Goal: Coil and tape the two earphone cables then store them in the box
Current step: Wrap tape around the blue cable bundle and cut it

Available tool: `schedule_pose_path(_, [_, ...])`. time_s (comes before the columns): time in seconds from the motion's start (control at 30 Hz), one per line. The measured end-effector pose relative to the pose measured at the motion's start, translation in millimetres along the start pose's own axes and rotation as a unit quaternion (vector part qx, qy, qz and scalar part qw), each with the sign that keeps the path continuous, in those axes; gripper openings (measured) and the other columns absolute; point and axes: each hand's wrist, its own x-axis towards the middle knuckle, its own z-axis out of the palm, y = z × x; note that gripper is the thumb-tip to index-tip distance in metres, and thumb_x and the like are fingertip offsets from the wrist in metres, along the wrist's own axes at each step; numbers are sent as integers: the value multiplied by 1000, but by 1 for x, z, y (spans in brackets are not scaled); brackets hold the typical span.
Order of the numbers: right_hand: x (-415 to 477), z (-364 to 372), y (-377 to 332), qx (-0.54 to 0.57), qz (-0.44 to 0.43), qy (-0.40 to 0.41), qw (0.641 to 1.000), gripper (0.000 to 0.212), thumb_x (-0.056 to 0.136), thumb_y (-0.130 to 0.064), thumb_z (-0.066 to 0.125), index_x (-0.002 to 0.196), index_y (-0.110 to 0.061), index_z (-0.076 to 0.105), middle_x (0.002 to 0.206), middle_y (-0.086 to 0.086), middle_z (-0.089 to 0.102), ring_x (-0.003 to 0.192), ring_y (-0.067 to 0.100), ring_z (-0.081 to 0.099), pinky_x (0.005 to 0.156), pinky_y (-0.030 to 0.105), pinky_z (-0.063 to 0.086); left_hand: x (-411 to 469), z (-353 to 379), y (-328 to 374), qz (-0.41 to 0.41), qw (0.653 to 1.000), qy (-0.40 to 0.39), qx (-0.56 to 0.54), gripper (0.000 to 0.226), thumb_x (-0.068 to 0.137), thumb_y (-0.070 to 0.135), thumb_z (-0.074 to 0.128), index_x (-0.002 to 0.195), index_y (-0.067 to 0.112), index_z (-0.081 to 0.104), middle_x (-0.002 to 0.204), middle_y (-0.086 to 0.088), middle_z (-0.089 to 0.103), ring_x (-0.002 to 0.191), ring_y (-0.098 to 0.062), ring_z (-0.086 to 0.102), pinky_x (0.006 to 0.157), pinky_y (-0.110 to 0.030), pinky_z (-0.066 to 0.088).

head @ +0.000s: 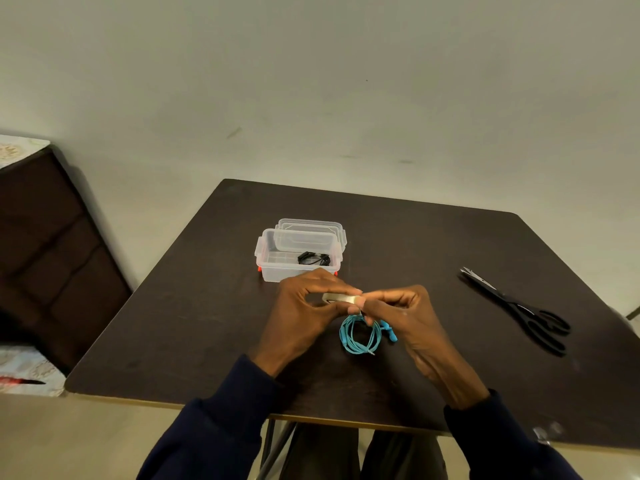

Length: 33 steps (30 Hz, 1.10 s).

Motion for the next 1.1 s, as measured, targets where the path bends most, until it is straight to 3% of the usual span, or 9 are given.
schedule_pose_path(0.13, [-1,-1,-2,33,8,-39,999,23,82,-15,73,95,3,77,74,20,72,75,25,70,85,27,56,-1,-3,0,18,999,23,-15,15,78,15,84,93,19,82,89,4,77,88,-19,70,80,-25,56])
schedule_pose_path(0.43, [0,-13,-10,36,34,-97,994,25,84,-18,68,104,-7,78,82,20,72,80,24,69,80,28,55,0,-6,-5,8,997,37,-71,20,75,24,86,93,29,81,92,0,78,91,-20,73,84,-25,55])
schedule_pose_path(0.57, [0,-16,-11,49,34,-116,992,24,87,-19,66,107,-11,78,83,21,71,83,22,69,83,27,55,-2,-8,-5,-32,991,46,-122,22,72,31,88,93,25,82,92,-4,77,91,-26,72,82,-45,60])
schedule_pose_path(0.7, [-3,-19,-11,79,39,-124,988,25,86,-18,66,107,-14,78,85,19,72,85,21,69,85,27,55,-5,-10,-3,-81,980,39,-177,26,70,34,88,93,22,82,95,-7,77,90,-27,74,72,-44,64])
schedule_pose_path(0.77, [-4,-20,-11,95,44,-125,987,25,86,-16,65,107,-12,78,81,15,72,81,19,69,85,28,55,-6,-11,-4,-106,974,36,-196,26,71,32,87,93,20,81,99,-10,77,95,-31,74,75,-50,63])
schedule_pose_path(0.97, [-5,-20,-8,122,48,-118,984,25,87,-11,63,108,-5,76,76,13,70,77,16,67,83,26,54,-5,-13,-6,-163,949,15,-268,22,76,17,80,97,12,79,107,-19,75,103,-38,72,77,-46,63])
schedule_pose_path(1.1, [-4,-19,-10,140,51,-126,981,29,84,-18,69,109,-4,75,75,12,69,75,15,67,83,26,54,-5,-11,-8,-179,933,27,-310,25,71,18,81,95,10,79,108,-20,74,103,-40,71,75,-47,63])
